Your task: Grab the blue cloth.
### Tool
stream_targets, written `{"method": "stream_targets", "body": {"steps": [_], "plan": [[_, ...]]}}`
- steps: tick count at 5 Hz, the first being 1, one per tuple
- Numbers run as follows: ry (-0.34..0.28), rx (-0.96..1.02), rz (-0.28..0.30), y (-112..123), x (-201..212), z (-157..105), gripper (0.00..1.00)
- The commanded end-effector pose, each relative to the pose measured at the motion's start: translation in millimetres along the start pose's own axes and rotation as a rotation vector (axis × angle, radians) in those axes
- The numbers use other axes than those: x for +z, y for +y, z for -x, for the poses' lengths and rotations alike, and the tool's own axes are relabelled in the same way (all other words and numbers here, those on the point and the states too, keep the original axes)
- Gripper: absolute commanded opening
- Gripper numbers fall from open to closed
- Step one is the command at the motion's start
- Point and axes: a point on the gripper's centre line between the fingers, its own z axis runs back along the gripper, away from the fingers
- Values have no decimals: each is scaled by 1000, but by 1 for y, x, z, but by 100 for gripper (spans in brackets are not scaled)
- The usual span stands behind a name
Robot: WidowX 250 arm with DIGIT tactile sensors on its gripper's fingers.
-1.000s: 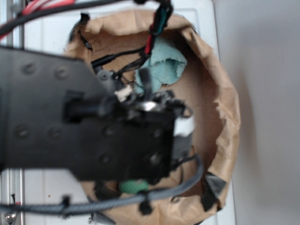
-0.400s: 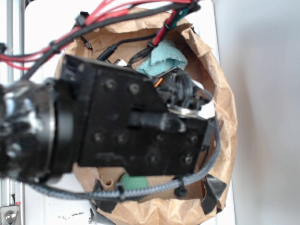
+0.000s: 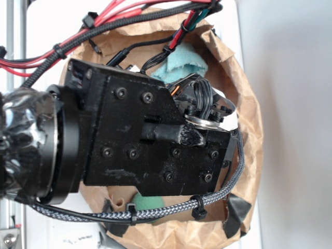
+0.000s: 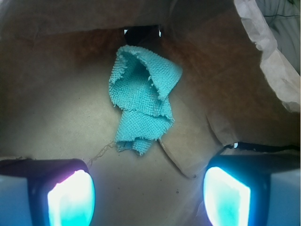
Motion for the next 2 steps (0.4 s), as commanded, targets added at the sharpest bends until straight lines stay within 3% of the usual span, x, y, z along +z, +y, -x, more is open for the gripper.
{"method": "stream_targets", "body": {"steps": [1, 2], "plan": [[-11, 38, 46, 13, 8, -20, 100], [-15, 62, 75, 21, -12, -28, 100]]}}
